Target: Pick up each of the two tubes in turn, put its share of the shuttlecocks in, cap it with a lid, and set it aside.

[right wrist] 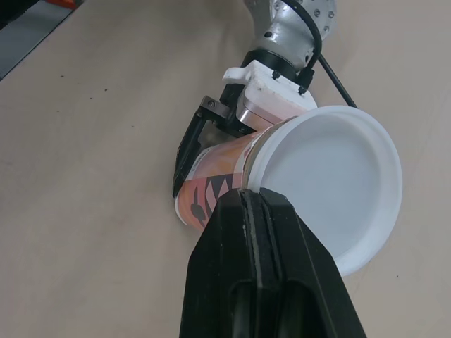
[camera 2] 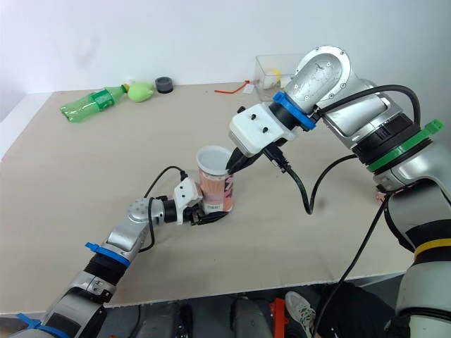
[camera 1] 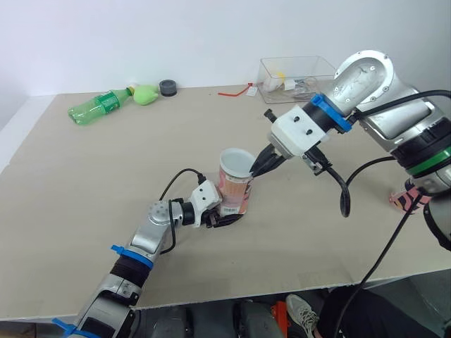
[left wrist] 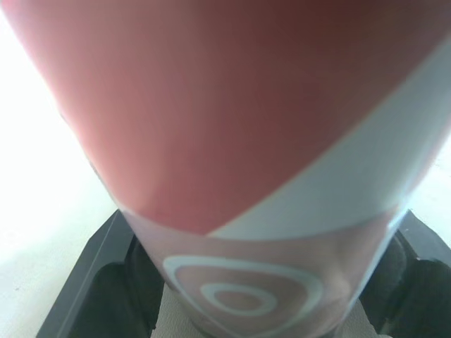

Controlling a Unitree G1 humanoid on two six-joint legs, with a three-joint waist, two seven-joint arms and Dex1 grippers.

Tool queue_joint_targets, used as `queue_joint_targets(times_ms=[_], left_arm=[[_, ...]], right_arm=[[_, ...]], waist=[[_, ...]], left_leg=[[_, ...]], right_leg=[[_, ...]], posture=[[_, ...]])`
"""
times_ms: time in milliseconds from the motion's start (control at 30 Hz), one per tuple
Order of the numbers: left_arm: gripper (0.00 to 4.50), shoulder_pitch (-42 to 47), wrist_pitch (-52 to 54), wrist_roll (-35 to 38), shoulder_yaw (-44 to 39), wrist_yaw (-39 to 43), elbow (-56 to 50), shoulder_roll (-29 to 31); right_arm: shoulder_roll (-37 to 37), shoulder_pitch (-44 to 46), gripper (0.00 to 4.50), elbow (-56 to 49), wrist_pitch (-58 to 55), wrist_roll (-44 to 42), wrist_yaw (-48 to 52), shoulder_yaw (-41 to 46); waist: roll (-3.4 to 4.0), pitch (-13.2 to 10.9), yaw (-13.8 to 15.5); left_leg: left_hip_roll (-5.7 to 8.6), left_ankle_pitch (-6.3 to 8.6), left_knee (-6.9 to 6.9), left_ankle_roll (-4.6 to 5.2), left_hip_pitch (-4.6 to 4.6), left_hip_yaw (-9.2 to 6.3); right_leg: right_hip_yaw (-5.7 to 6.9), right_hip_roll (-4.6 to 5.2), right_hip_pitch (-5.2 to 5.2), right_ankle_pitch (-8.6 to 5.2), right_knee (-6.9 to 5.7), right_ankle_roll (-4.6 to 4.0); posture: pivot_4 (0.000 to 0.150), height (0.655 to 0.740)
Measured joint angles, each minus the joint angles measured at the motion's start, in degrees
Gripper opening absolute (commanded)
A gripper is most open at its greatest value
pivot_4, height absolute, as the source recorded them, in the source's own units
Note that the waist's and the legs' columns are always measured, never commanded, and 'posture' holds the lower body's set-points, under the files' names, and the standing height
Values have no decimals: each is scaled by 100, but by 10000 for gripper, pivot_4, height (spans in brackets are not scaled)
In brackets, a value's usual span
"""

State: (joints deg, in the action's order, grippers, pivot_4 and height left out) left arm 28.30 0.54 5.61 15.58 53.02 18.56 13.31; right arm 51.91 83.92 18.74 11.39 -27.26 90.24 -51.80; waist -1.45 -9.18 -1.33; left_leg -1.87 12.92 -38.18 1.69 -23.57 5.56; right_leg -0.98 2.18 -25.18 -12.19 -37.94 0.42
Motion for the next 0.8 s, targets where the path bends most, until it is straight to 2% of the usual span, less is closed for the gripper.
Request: queue_joint_targets(times_ms=[333,467,500,700,800], left_arm=[[30633,-17,98,19,-43,-9,-14,12],[30633,-13,71,-5,-22,9,-14,37],[30633,-12,68,-2,-22,12,-14,37],[30633,-13,66,11,-8,33,-15,36],[30633,-16,63,10,-7,38,-15,45]], right_arm=[[-174,69,283,282,110,22,22,-60],[-237,165,14303,331,74,4,18,-138],[-287,164,18943,380,113,15,19,-131],[-371,139,18943,401,48,-30,20,-138],[-366,100,18943,381,-527,-434,19,149]], waist=[[0,2,-2],[1,4,-2],[1,4,-2],[0,4,5],[-1,3,6]], left_leg=[[-12,0,13,0,23,2],[-17,0,14,0,24,3],[-18,0,14,0,25,3],[-17,2,16,-4,18,6],[-17,2,17,-4,18,4]], right_leg=[[-2,-14,12,-5,0,-14],[-2,-19,12,-5,0,-17],[-3,-20,13,-6,0,-17],[-2,-16,8,-5,0,-18],[-2,-15,7,-5,0,-19]], posture=[[1500,7400],[1500,7400],[1500,7400],[1500,7400],[1500,7400]])
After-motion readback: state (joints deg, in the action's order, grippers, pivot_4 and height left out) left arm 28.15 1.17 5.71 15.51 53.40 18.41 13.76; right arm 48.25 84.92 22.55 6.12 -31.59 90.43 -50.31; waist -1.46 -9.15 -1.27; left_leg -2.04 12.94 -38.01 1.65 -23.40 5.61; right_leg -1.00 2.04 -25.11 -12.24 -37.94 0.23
